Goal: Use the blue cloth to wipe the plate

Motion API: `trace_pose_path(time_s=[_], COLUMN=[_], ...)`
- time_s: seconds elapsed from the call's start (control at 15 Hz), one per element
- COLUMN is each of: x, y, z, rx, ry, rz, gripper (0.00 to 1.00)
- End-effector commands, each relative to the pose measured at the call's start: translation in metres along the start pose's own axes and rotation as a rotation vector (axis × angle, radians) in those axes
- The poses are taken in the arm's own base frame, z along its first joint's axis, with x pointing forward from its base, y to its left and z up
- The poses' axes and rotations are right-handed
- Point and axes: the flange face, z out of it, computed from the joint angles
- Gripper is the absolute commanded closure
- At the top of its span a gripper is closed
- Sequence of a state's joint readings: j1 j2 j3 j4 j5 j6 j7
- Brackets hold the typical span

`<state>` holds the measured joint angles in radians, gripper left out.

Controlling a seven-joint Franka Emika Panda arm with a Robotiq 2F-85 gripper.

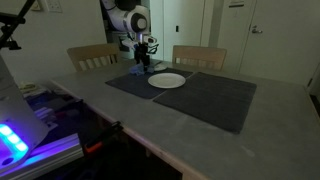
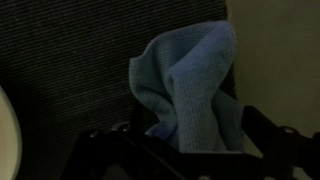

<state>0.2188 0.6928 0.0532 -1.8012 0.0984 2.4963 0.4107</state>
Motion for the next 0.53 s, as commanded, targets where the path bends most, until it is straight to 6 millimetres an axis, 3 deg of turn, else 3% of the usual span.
trace_pose_path(time_s=[0.0, 0.47], x=[0.0055, 0.0136], y=[-0.0017, -0.0063], z=[-0.0031, -0.0116], rx=[0.000, 0.002], ry=[0.000, 0.003], rz=[-0.010, -0.021], gripper=[0.27, 0.76])
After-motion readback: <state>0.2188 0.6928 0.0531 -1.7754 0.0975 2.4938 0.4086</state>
